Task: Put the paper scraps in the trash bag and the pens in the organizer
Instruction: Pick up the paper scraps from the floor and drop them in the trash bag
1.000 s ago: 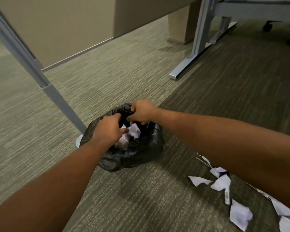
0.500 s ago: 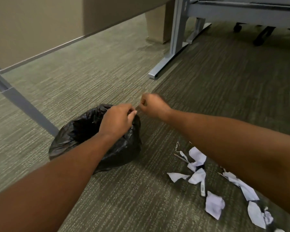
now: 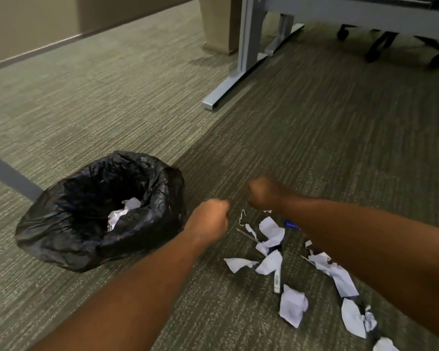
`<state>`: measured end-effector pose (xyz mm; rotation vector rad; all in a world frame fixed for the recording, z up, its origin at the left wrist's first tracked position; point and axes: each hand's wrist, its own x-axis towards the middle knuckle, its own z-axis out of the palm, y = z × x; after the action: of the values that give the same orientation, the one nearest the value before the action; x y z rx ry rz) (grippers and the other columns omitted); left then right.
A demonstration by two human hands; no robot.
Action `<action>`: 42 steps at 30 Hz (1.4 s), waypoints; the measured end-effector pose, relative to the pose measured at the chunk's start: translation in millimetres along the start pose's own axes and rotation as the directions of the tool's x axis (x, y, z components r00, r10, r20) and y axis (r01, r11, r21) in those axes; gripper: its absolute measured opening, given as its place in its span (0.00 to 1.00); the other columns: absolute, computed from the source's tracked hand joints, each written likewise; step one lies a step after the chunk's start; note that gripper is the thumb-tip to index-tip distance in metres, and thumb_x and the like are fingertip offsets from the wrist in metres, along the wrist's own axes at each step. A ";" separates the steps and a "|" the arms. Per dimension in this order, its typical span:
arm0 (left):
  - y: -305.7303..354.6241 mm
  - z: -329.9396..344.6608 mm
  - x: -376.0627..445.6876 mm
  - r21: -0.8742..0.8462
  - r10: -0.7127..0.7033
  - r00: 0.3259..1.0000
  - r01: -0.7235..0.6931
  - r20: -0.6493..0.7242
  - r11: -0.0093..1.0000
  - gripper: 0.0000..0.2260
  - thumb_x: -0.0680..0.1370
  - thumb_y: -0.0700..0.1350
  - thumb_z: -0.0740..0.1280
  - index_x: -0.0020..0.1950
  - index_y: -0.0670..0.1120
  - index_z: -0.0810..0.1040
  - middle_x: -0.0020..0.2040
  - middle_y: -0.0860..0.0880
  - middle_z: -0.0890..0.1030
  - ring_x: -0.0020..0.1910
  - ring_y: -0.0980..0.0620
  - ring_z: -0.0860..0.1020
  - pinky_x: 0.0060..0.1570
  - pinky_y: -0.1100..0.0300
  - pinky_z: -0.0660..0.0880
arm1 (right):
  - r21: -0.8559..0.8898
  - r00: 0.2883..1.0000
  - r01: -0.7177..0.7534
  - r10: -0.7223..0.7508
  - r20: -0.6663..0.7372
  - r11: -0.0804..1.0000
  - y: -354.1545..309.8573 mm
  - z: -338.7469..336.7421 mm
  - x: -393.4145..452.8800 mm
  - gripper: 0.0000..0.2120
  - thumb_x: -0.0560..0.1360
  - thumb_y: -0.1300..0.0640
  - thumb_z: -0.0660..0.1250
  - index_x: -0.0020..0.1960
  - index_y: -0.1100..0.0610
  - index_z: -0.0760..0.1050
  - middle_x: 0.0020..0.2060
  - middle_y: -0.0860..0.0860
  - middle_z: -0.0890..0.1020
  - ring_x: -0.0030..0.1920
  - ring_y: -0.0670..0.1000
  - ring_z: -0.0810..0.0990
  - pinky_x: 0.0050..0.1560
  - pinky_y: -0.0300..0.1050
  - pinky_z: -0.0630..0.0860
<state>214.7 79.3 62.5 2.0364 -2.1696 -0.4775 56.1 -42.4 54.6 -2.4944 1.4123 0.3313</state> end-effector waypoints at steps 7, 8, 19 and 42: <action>7.4 48.8 -9.8 0.121 0.021 0.921 -0.074 0.388 0.990 0.22 0.73 0.55 0.72 0.61 0.44 0.77 0.49 0.45 0.82 0.49 0.47 0.80 0.47 0.53 0.79 | -0.079 0.963 0.072 -0.049 0.265 0.994 24.8 35.4 -18.6 0.20 0.76 0.53 0.67 0.64 0.62 0.74 0.60 0.60 0.79 0.62 0.60 0.77 0.60 0.50 0.74; 9.9 56.1 -13.6 0.149 0.016 0.911 -0.084 0.413 0.985 0.23 0.72 0.57 0.72 0.60 0.44 0.77 0.49 0.45 0.81 0.50 0.46 0.80 0.47 0.53 0.78 | -0.099 0.957 0.081 -0.049 0.287 0.992 26.8 39.9 -20.6 0.21 0.76 0.52 0.67 0.65 0.61 0.74 0.60 0.60 0.79 0.62 0.60 0.77 0.60 0.50 0.74; 8.9 104.9 -21.2 0.218 0.079 0.862 -0.214 0.500 0.952 0.16 0.77 0.46 0.64 0.64 0.53 0.78 0.57 0.46 0.80 0.56 0.45 0.79 0.53 0.53 0.76 | 0.005 0.936 0.048 -0.046 0.350 0.999 54.6 57.5 -13.8 0.14 0.78 0.58 0.65 0.61 0.60 0.80 0.60 0.56 0.81 0.61 0.56 0.78 0.55 0.41 0.71; 30.9 90.1 80.8 0.100 0.176 0.939 -0.213 0.295 0.972 0.10 0.77 0.43 0.63 0.54 0.46 0.81 0.59 0.43 0.76 0.62 0.43 0.73 0.58 0.55 0.69 | 0.071 0.998 0.059 -0.060 0.011 0.996 78.2 62.8 -6.2 0.12 0.75 0.57 0.66 0.58 0.57 0.76 0.56 0.57 0.79 0.56 0.60 0.78 0.52 0.51 0.76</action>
<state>151.3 13.3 -22.5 1.8833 -2.6029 -0.6536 -18.9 -55.6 -10.9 -2.4670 1.3185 0.2800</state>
